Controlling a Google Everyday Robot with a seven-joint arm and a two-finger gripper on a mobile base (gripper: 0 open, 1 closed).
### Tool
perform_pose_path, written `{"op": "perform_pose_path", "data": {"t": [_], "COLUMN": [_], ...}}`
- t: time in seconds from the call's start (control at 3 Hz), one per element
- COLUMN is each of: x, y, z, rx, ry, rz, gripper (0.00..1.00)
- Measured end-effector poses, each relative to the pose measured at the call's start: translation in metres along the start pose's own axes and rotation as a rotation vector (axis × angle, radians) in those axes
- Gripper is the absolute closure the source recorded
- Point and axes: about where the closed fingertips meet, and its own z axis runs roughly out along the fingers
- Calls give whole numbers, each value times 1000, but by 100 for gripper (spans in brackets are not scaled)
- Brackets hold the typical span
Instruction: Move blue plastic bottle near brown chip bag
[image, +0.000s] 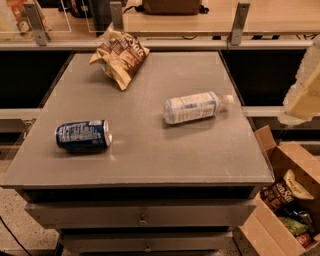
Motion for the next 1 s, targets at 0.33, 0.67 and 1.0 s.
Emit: {"op": "perform_pose_path", "data": {"t": [0.33,0.67,1.0], "x": [0,-2,-2], "y": [0,2,2], "z": [0,1,1], "rx": [0,-18,-18], "ry": [0,35,36], "rz": [0,-29,-31], "gripper": [0,0,0]}}
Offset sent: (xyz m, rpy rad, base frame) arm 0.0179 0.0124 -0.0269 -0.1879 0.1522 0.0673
